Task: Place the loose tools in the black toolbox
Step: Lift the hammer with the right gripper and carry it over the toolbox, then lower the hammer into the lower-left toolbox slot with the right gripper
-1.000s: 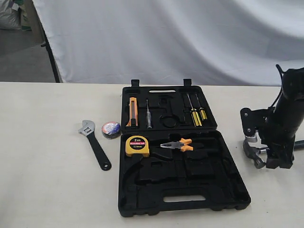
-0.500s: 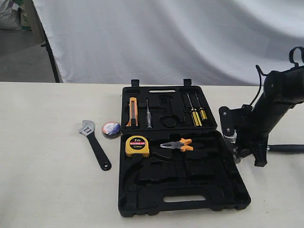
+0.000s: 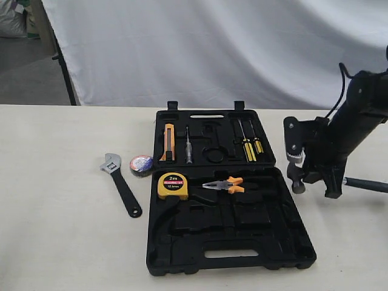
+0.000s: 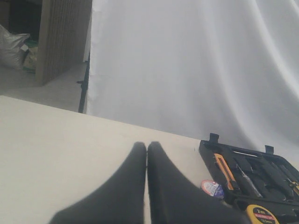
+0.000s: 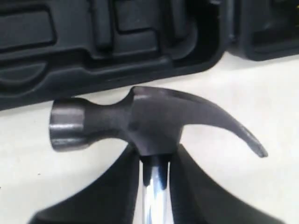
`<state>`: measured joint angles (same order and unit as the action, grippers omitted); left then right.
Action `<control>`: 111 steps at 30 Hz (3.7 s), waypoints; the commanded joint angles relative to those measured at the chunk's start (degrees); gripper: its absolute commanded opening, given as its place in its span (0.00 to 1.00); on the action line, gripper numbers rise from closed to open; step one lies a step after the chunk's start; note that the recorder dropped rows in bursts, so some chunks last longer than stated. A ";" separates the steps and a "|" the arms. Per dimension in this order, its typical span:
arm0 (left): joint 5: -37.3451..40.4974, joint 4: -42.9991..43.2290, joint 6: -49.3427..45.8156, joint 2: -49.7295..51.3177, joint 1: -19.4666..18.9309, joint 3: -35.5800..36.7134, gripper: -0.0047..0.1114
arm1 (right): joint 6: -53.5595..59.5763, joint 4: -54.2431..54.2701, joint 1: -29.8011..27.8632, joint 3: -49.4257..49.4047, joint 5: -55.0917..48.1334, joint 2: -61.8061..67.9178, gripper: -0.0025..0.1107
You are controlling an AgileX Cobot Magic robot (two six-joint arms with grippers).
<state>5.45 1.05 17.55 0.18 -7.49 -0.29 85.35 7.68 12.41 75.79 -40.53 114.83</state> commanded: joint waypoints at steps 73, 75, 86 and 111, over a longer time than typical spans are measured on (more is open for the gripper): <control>-0.41 0.25 0.27 -0.18 -1.45 -0.15 0.05 | -25.43 7.19 34.61 4.12 -4.18 1.34 0.02; -0.41 0.25 0.27 -0.18 -1.45 -0.15 0.05 | -25.56 7.19 34.61 4.12 -3.68 1.34 0.02; -0.41 0.25 0.27 -0.18 -1.45 -0.15 0.05 | -25.30 7.19 34.61 4.12 -4.01 1.34 0.02; -0.41 0.25 0.27 -0.18 -1.45 -0.15 0.05 | -28.38 7.53 34.61 4.12 -3.46 1.34 0.05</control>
<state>5.45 1.05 17.55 0.18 -7.49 -0.29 58.17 14.66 47.01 79.52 -44.41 116.52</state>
